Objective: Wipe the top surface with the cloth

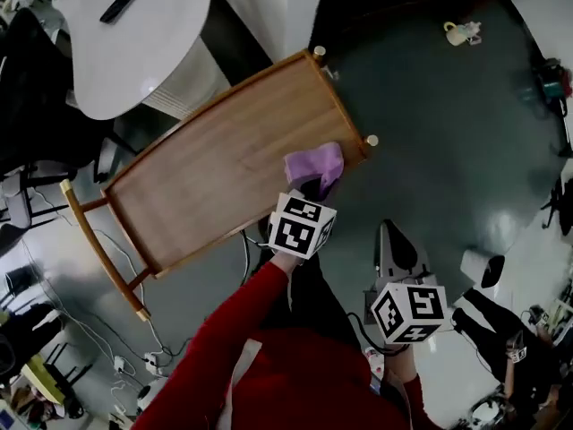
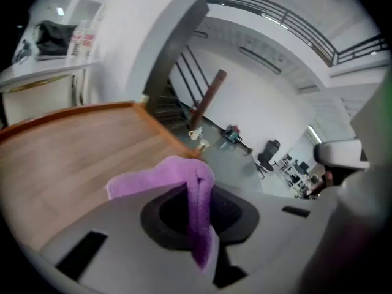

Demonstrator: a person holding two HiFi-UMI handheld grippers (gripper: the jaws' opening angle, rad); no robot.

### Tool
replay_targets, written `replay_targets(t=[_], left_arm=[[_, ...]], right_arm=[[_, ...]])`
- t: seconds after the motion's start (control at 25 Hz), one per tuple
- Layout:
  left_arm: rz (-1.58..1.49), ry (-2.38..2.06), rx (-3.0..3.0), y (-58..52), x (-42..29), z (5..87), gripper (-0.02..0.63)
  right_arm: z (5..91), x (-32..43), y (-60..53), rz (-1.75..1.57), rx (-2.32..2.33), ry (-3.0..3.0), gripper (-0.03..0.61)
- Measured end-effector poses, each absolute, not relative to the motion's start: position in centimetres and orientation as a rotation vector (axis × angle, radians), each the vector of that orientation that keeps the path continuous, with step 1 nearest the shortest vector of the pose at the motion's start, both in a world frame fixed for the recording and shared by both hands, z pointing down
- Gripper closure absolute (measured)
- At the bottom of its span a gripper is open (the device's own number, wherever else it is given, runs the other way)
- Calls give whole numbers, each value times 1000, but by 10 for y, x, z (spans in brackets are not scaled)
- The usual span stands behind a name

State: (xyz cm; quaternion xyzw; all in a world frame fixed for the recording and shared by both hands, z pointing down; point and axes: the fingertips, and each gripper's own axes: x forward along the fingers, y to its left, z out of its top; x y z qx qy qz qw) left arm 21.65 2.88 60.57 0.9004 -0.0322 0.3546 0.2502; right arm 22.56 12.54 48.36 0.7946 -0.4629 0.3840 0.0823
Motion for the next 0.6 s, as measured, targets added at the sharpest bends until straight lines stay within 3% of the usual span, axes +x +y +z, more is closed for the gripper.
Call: replay_targets(t=[0.2,0.6], left_arm=[[1007,88,2521,80,285,612,566],[781,48,2556,57,278,563,565]], right_arm=[[484,241,195,1181,2548,-1163,575],[488,250,154,1137,2463,-1365,575]])
